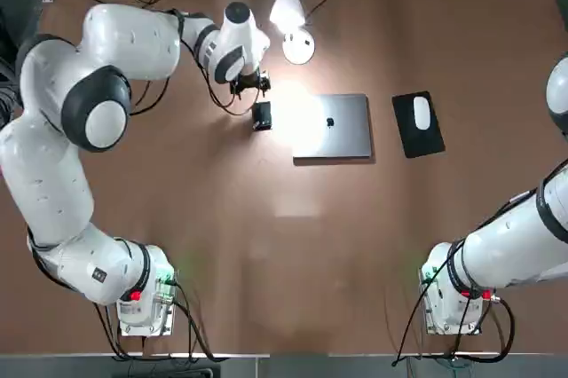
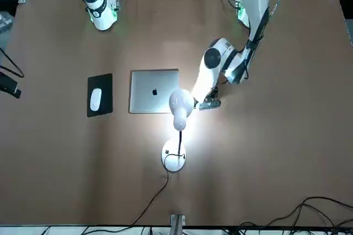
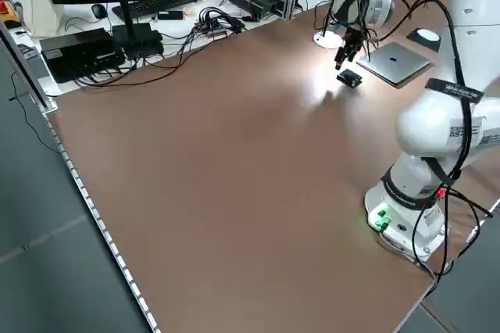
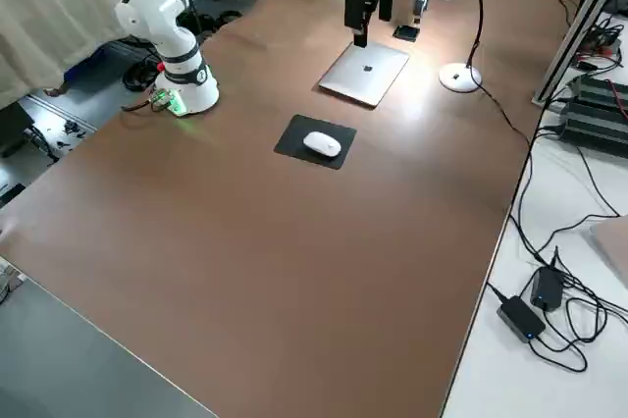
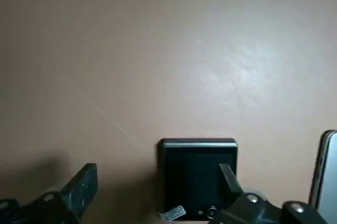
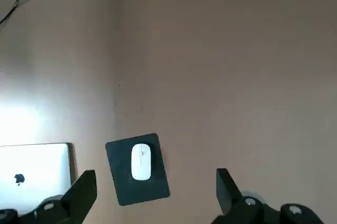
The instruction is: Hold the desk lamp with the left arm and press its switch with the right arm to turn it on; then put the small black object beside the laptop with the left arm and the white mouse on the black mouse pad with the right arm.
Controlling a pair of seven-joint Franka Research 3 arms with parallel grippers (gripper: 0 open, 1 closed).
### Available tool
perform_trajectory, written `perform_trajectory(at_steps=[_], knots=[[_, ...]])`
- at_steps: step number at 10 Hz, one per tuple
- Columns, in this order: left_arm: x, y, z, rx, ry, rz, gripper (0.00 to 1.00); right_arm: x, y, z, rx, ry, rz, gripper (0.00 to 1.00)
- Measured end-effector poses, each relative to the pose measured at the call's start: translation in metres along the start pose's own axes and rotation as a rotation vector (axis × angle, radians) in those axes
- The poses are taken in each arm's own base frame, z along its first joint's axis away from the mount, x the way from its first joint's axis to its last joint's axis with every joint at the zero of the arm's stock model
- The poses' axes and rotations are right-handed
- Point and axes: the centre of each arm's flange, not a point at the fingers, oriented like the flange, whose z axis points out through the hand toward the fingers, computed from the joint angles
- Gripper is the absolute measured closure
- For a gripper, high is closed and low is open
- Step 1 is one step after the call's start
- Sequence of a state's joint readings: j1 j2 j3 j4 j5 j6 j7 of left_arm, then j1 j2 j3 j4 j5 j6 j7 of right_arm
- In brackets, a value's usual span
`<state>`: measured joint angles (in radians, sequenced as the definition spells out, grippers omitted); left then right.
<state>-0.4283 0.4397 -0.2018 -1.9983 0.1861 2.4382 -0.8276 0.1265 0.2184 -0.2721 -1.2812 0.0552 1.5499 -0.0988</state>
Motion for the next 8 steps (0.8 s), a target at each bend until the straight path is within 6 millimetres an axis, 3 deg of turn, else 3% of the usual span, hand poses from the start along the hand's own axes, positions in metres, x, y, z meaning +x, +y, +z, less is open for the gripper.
perform_trajectory(at_steps=[3,5,8], knots=[[0.026,-0.069,-0.035,0.035,-0.001,0.034,0.00,0.001,-0.031,0.000,0.003,0.000,-0.050,0.00],[0.041,-0.093,-0.058,0.021,-0.009,0.047,0.00,0.001,-0.028,-0.001,0.001,0.003,-0.044,0.00],[0.073,-0.146,-0.132,-0.015,0.031,0.049,0.00,0.001,-0.019,-0.001,-0.041,0.001,-0.037,0.00]])
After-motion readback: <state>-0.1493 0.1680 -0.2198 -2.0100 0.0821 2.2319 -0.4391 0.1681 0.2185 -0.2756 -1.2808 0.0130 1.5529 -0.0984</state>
